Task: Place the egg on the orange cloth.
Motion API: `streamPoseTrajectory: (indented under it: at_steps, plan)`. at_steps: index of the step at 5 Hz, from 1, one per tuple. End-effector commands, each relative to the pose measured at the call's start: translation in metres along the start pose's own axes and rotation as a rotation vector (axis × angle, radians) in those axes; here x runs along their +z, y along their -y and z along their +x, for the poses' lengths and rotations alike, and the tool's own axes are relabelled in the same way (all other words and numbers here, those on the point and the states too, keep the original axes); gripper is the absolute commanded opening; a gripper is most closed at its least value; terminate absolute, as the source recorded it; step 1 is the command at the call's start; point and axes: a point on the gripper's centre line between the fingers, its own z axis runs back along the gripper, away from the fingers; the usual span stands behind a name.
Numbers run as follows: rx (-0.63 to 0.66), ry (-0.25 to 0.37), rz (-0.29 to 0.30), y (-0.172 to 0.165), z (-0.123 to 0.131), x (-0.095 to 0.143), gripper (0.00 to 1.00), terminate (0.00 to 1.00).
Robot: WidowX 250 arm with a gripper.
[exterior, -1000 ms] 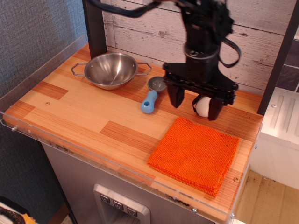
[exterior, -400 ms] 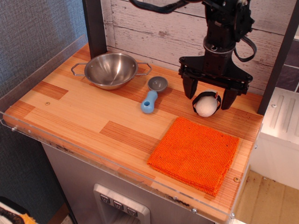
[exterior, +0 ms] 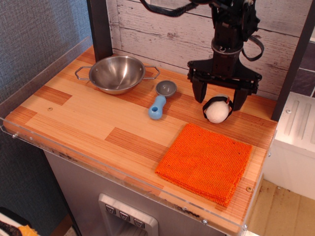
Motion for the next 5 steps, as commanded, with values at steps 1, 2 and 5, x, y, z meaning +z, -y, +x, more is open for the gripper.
streamPoseTrajectory:
  at_steps: [1, 2, 5]
  plan:
    - [0.027, -0.045, -0.051, -0.01, 0.005, -0.014, 1.0, 0.0]
    - [0.039, -0.044, -0.1, -0.008, 0.003, -0.011, 0.0, 0.0]
    - [-0.028, 0.024, -0.227, 0.004, -0.009, 0.08, 0.0, 0.0]
